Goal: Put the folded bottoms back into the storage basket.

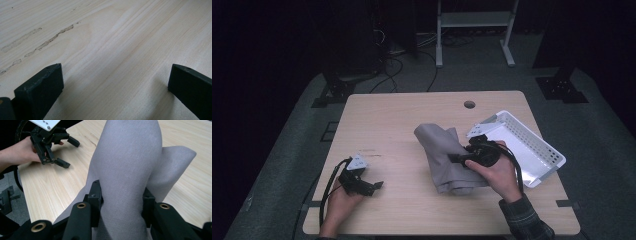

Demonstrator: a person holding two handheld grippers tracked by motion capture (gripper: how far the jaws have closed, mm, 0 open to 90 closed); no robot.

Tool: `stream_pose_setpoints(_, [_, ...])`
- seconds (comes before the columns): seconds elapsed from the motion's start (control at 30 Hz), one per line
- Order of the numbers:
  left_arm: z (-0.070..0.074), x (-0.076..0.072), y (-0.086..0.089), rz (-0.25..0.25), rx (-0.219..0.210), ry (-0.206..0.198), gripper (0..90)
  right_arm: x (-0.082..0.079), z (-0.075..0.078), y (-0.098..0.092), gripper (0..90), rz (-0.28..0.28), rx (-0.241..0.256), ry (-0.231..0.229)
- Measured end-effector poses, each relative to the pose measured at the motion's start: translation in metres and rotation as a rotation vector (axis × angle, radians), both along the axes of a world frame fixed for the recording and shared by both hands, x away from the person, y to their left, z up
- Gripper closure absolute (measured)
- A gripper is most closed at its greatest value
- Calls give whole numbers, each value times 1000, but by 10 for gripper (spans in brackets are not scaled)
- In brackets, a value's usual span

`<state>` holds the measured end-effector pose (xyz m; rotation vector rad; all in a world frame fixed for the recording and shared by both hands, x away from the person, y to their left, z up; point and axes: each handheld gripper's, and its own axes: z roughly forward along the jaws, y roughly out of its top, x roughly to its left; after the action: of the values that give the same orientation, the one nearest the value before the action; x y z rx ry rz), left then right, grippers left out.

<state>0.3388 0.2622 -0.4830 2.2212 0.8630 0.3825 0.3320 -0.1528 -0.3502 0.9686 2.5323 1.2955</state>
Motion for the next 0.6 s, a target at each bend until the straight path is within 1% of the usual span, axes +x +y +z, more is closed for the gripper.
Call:
stream_pose_setpoints(0.2, [0, 0, 0, 0, 0, 0, 0, 1, 6, -12, 629, -18, 0, -7])
stream_pose_setpoints(0.3, [0, 0, 0, 0, 0, 0, 0, 1, 7, -18, 630, -24, 3, -18])
stream_pose_setpoints(0.47, [0, 0, 0, 0, 0, 0, 0, 2, 10, -30, 630, -45, 3, -16])
stream_pose_setpoints(0.6, [0, 0, 0, 1, 0, 1, 0, 3, 14, -41, 630, -65, -7, -33])
